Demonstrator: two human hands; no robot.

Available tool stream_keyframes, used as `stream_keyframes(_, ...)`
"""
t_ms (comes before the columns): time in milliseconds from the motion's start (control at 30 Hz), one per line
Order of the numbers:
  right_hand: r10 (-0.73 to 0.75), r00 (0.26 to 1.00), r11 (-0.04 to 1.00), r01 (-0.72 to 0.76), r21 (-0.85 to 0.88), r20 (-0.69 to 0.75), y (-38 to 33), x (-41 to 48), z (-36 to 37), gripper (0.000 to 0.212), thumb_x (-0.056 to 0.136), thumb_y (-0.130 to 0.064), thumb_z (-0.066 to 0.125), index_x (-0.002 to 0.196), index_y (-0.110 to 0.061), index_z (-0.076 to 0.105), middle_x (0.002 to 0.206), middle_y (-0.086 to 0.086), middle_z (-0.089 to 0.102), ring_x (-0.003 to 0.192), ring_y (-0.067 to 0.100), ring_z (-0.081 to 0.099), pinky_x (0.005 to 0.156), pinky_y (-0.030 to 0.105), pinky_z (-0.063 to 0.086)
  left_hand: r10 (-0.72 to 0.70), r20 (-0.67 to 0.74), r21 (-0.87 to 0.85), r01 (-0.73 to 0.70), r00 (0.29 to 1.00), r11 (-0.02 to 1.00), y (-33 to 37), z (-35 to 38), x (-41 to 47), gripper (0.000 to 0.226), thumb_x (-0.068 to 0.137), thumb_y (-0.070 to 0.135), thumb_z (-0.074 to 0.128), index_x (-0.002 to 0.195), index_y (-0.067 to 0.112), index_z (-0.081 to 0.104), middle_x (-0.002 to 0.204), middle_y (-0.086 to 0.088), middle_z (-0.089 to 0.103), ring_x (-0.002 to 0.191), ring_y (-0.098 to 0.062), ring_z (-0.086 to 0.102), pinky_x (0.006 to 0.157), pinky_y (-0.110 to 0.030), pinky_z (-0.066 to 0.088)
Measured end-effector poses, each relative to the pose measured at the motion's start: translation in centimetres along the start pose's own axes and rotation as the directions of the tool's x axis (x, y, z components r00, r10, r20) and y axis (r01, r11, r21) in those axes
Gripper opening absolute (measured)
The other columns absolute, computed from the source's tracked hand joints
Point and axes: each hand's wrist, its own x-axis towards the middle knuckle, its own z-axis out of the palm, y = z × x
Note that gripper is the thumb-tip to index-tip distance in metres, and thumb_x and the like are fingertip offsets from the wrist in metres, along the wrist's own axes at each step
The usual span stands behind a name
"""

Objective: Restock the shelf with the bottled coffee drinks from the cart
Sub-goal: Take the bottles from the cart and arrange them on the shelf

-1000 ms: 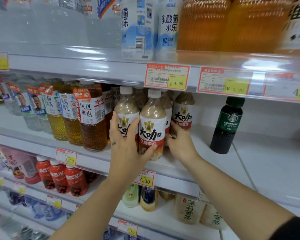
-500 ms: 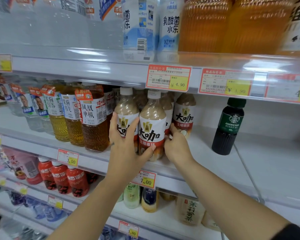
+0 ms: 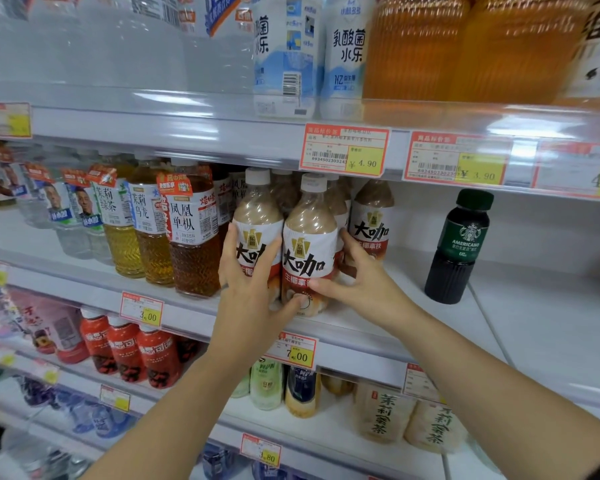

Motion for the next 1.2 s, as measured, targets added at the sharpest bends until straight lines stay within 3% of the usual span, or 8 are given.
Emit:
stream_keyframes(67,-0.023,0.999,1.0,0.023,-0.015,-0.027,-0.1,0.0,0.4,0.101,0.075,-0.034,0.076,0.151,-0.025,0.01,0.153,-0.009,0.028,0.139,0.009,0.03,0.11,0.023,0.027,0.003,0.01,-0.003,-0.003,1.0,1.0,-0.2,0.0,0.0,0.087,0.069,0.033,0.079,0.144,0.029,0.034,0.156,-0.007,-0.013,0.138,-0.008,-0.011,0.102,-0.03,0.019)
stream_keyframes(267,-0.033,0.999,0.999,0.032,-0.014,-0.042,-0.2,0.1,0.8,0.102,0.075,-0.032,0.076,0.151,-0.023,0.009,0.154,-0.007,0.026,0.14,0.009,0.028,0.11,0.023,0.025,0.02,0.004,0.003,-0.02,1.0,1.0,-0.7,-0.1,0.2,0.087,0.068,0.034,0.08,0.142,0.029,0.034,0.156,-0.01,-0.01,0.141,-0.013,-0.01,0.106,-0.033,0.008)
stream_keyframes(500,-0.019,0.996,1.0,0.02,0.001,-0.084,-0.5,0.1,1.1,0.099,0.074,-0.03,0.077,0.15,-0.022,0.013,0.149,-0.008,0.033,0.133,0.005,0.034,0.102,0.017,0.028,0.004,0.0,-0.02,-0.004,1.0,1.0,-1.2,-0.1,0.3,0.085,0.069,0.034,0.08,0.141,0.028,0.036,0.155,-0.005,-0.012,0.14,-0.014,-0.009,0.106,-0.035,0.012)
stream_keyframes(633,0.016,0.93,0.999,0.003,0.052,-0.367,-0.3,1.0,-1.1,0.091,0.066,-0.035,0.082,0.141,-0.021,0.033,0.14,-0.001,0.045,0.126,0.015,0.046,0.105,0.031,0.039,-0.004,0.006,0.004,0.004,1.0,1.0,-1.2,-0.1,0.3,0.086,0.069,0.035,0.08,0.142,0.029,0.034,0.155,-0.007,-0.013,0.139,-0.013,-0.01,0.106,-0.033,0.011)
stream_keyframes(800,0.073,0.819,0.997,-0.08,0.013,-0.57,1.7,3.1,-2.4,0.093,0.07,-0.034,0.08,0.144,-0.017,0.027,0.141,0.01,0.035,0.126,0.022,0.042,0.105,0.037,0.04,0.003,0.001,-0.001,-0.003,1.0,1.0,-1.2,0.0,0.1,0.085,0.07,0.033,0.08,0.142,0.03,0.034,0.155,-0.005,-0.013,0.139,-0.014,-0.009,0.103,-0.033,0.016)
stream_keyframes(933,0.249,0.85,0.968,-0.24,0.079,-0.465,2.6,5.0,-3.2,0.09,0.081,-0.022,0.071,0.148,-0.01,0.012,0.146,0.014,0.037,0.132,0.031,0.039,0.101,0.034,0.037,0.016,-0.013,0.001,-0.016,1.0,1.0,-1.3,0.1,0.2,0.085,0.068,0.034,0.08,0.141,0.029,0.035,0.155,-0.005,-0.011,0.139,-0.016,-0.007,0.1,-0.034,0.021)
stream_keyframes(1033,0.233,0.864,0.968,-0.25,0.021,-0.447,3.0,5.3,-3.3,0.068,0.083,-0.012,0.066,0.139,-0.007,0.029,0.134,0.014,0.052,0.12,0.031,0.05,0.085,0.027,0.038,0.007,-0.002,-0.006,-0.007,1.0,1.0,-1.2,0.1,0.2,0.085,0.069,0.034,0.08,0.141,0.03,0.035,0.156,-0.003,-0.013,0.139,-0.014,-0.009,0.101,-0.033,0.02)
stream_keyframes(1200,0.202,0.846,0.972,-0.236,-0.007,-0.493,3.6,5.3,-2.9,0.059,0.084,-0.009,0.064,0.135,-0.005,0.034,0.128,0.017,0.056,0.116,0.034,0.053,0.083,0.029,0.04,0.021,-0.013,-0.004,-0.021,1.0,1.0,-1.4,0.2,0.1,0.085,0.069,0.035,0.08,0.141,0.03,0.034,0.155,0.001,-0.014,0.139,-0.014,-0.009,0.104,-0.034,0.017)
